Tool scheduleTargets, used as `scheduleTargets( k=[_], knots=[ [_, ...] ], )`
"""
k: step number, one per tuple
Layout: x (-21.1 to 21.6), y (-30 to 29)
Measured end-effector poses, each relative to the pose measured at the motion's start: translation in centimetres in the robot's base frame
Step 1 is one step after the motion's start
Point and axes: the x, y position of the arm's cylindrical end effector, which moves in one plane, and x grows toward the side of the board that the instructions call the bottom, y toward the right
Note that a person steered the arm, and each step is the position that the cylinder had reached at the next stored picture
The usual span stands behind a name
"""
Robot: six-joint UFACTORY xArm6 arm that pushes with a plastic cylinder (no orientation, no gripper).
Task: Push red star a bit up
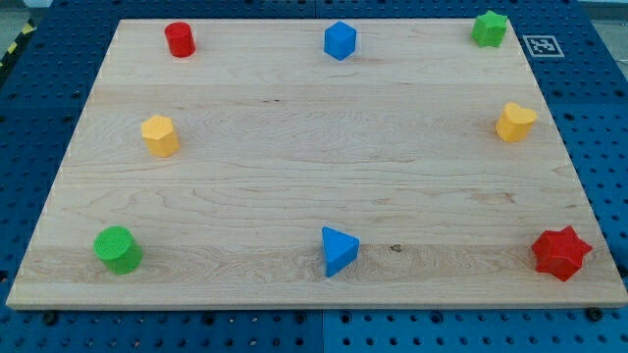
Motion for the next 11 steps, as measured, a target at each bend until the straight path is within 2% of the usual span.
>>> scheduleTargets(
  k=[1,2,3,4,5,7,10,11],
  knots=[
    [3.2,-0.1],
    [4.7,-1.7],
    [4.8,-6.2],
    [4.8,-7.7],
    [2.1,-7.7],
    [3.1,-8.0],
    [-0.9,-11.7],
    [1.4,-12.4]
  ],
)
